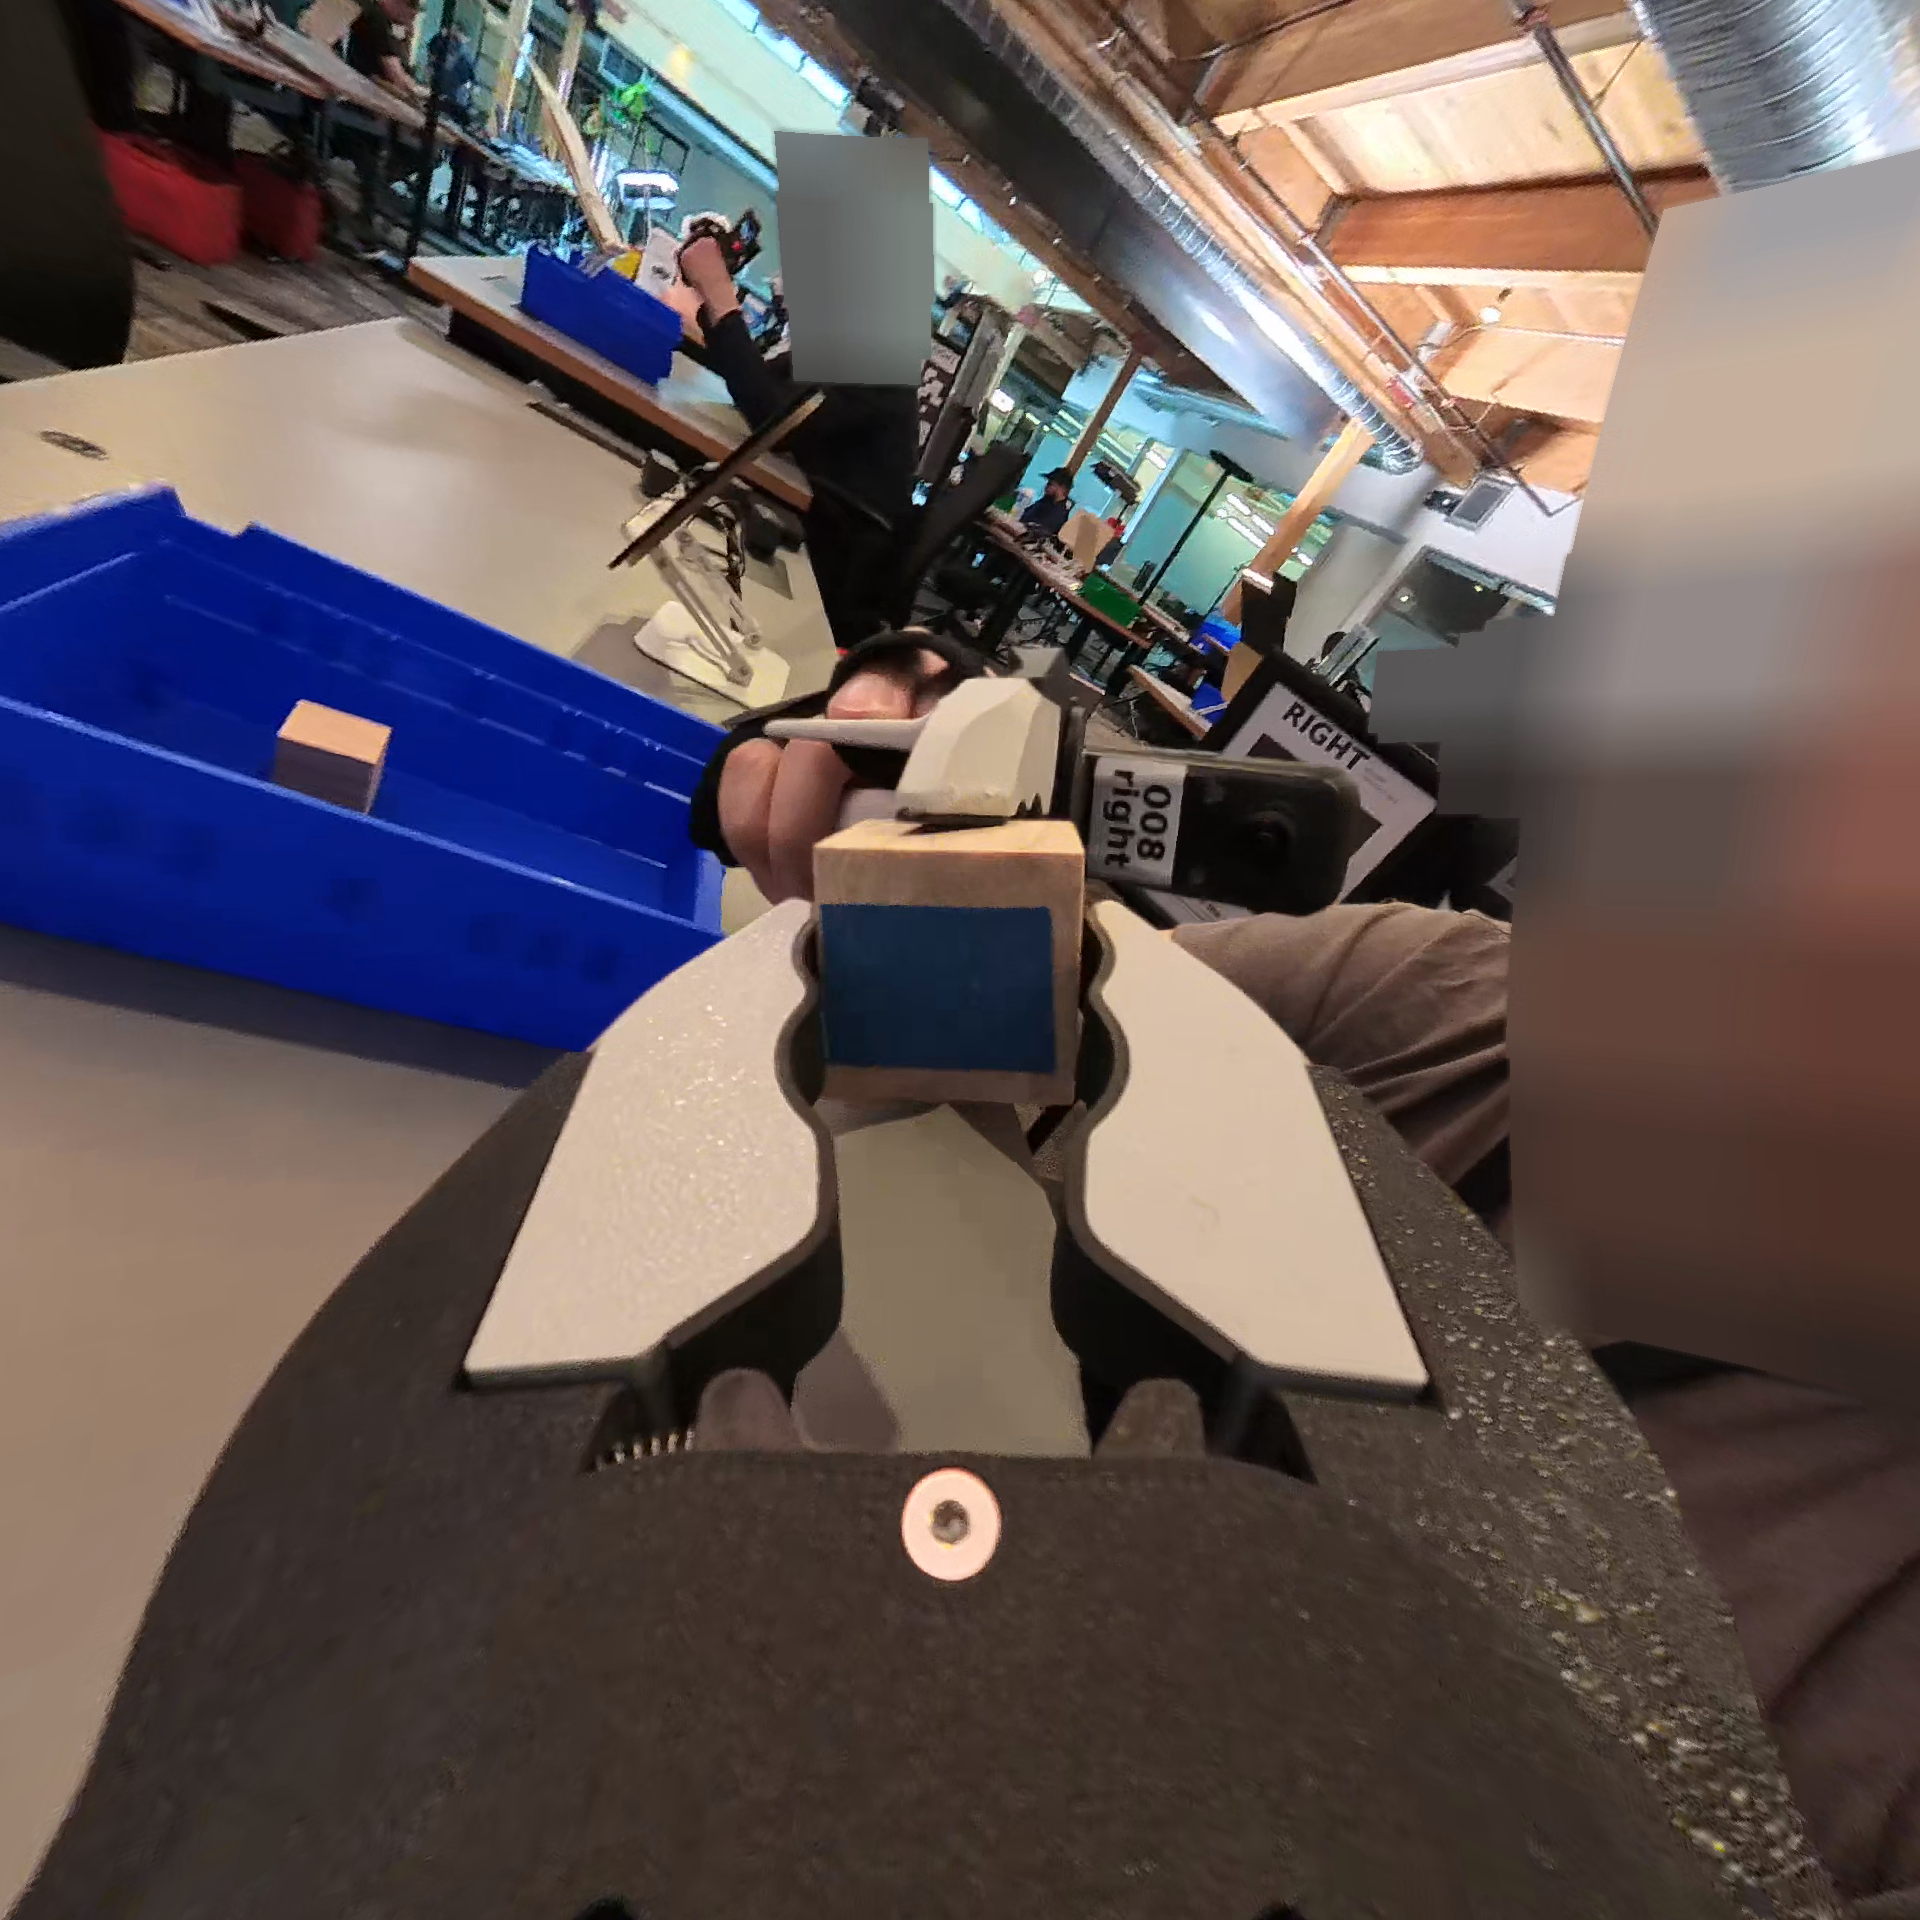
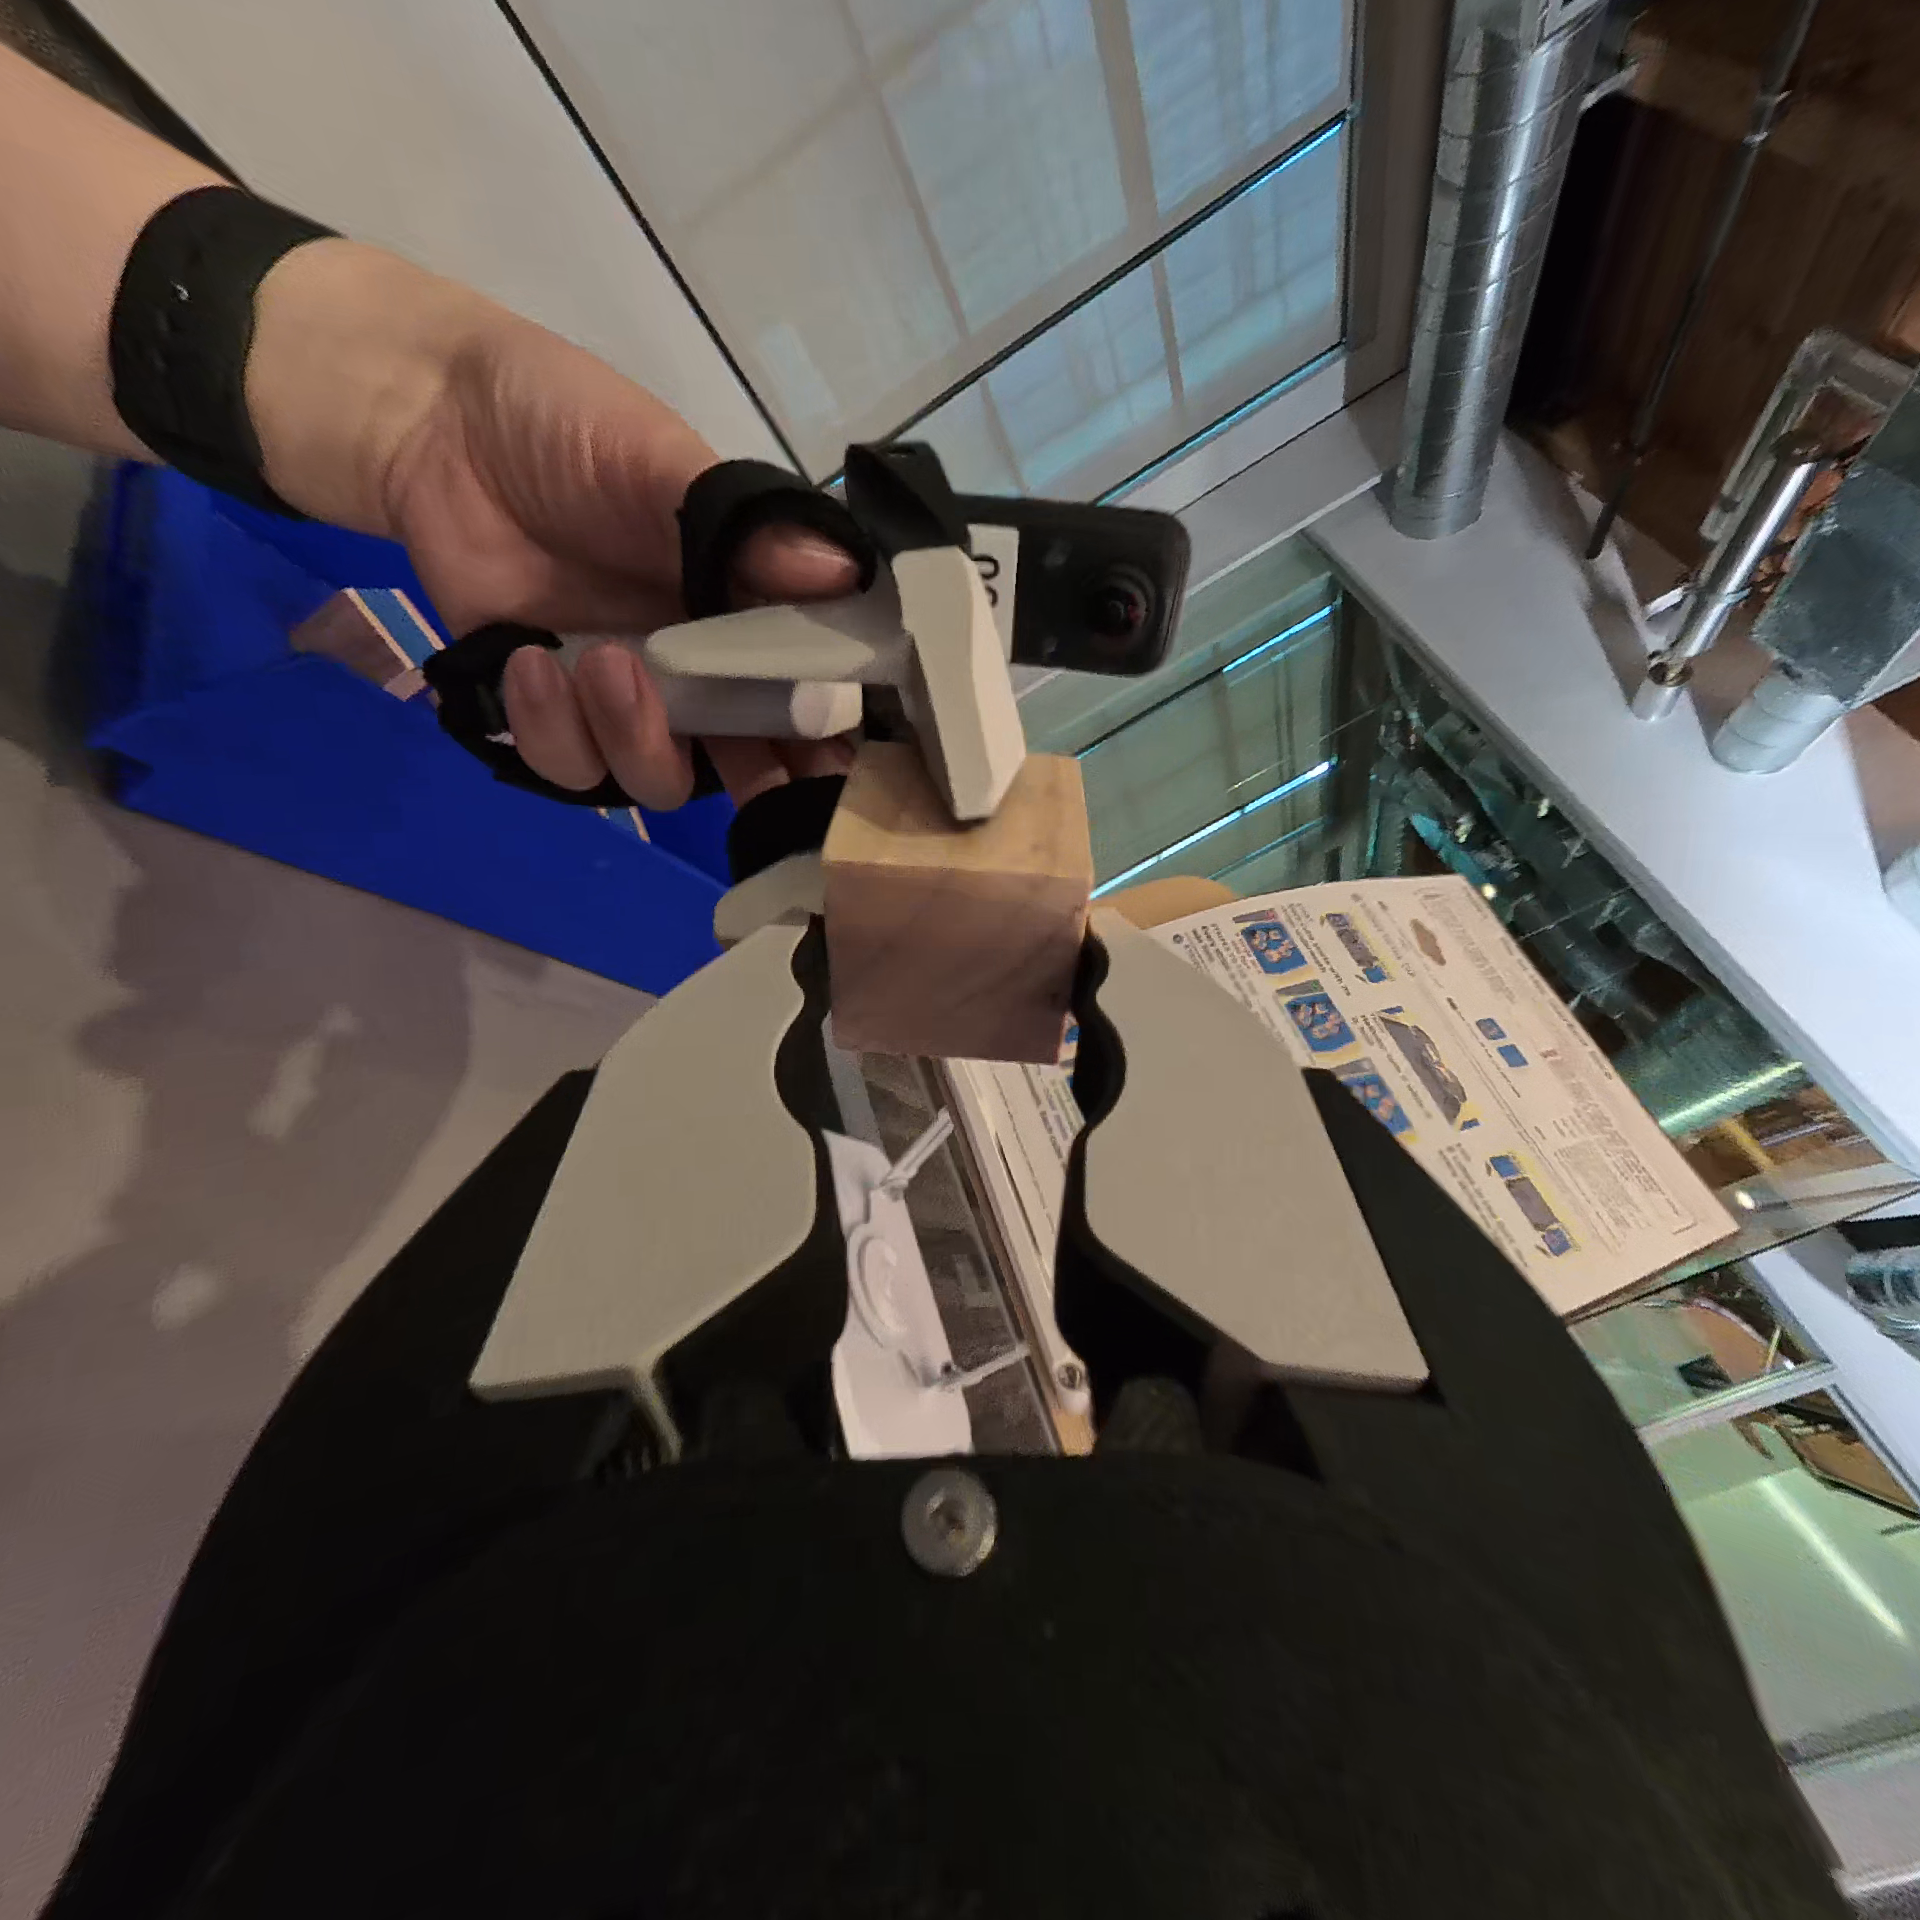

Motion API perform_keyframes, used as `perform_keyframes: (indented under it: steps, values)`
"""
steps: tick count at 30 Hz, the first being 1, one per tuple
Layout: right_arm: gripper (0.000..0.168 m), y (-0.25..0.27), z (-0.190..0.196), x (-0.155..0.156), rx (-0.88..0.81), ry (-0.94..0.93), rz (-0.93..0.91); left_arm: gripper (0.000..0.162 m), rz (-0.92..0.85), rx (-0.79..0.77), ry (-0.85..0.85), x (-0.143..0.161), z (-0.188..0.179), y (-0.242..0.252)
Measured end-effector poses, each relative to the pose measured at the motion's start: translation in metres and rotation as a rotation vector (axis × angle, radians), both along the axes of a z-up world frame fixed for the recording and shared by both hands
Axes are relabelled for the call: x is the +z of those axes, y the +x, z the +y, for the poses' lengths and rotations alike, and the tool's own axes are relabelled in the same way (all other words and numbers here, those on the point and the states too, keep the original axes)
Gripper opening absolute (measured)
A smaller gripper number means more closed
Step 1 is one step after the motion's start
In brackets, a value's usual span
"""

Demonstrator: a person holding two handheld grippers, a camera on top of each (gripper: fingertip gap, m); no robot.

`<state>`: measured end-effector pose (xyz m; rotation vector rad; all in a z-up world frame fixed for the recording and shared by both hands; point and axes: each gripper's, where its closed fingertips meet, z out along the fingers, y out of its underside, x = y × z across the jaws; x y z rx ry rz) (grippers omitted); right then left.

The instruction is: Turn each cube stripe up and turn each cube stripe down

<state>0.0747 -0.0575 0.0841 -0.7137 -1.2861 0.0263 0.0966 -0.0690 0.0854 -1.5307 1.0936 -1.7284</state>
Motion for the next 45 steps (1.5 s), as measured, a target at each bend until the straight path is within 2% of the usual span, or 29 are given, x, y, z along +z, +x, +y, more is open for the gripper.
perform_keyframes:
  steps: [2, 4, 6, 8, 10, 13, 16, 23, 27, 32, 36, 40, 42, 45]
  values:
    - [0.045, 0.014, 0.009, 0.011, -0.052, -0.029, -0.022, 0.048, -0.005, 0.049, 0.036, 0.005, 0.008, -0.009]
    - [0.045, 0.049, 0.036, 0.027, -0.175, -0.150, -0.012, 0.049, -0.001, 0.142, 0.091, 0.013, 0.021, -0.025]
    - [0.045, 0.106, 0.079, 0.022, -0.385, -0.496, 0.014, 0.046, -0.003, 0.204, 0.142, 0.024, 0.026, -0.043]
    - [0.045, 0.172, 0.112, -0.021, -0.620, -0.979, 0.075, 0.042, -0.014, 0.247, 0.176, 0.036, 0.027, -0.059]
    - [0.046, 0.225, 0.135, -0.072, -0.810, -1.317, 0.173, 0.037, -0.015, 0.294, 0.208, 0.043, 0.028, -0.072]
    - [0.046, 0.268, 0.151, -0.144, -0.999, -1.588, 0.129, 0.032, -0.020, 0.336, 0.232, 0.048, 0.030, -0.085]
    - [0.046, 0.279, 0.152, -0.188, -1.091, -1.715, 0.043, 0.027, -0.032, 0.364, 0.236, 0.052, 0.034, -0.090]
    - [0.046, 0.281, 0.164, -0.213, -1.225, -1.655, -0.010, 0.026, 0.043, 0.345, 0.243, 0.036, 0.036, -0.080]
    - [0.046, 0.287, 0.158, -0.226, -1.279, -1.699, -0.044, 0.026, 0.090, 0.312, 0.254, 0.027, 0.032, -0.071]
    - [0.046, 0.289, 0.170, -0.223, -1.279, -1.640, -0.005, 0.027, 0.148, 0.294, 0.299, 0.020, 0.026, -0.064]
    - [0.058, 0.281, 0.171, -0.205, -1.192, -1.633, 0.043, 0.029, 0.186, 0.295, 0.323, 0.020, 0.021, -0.068]
    - [0.058, 0.278, 0.174, -0.156, -1.115, -1.496, 0.153, 0.034, 0.282, 0.423, 0.366, 0.022, 0.035, -0.104]
    - [0.058, 0.274, 0.171, -0.136, -1.077, -1.443, 0.183, 0.034, 0.456, 0.588, 0.414, 0.008, 0.056, -0.144]
    - [0.058, 0.262, 0.164, -0.128, -1.017, -1.442, 0.149, 0.041, 0.741, 0.773, 0.444, -0.028, 0.084, -0.205]
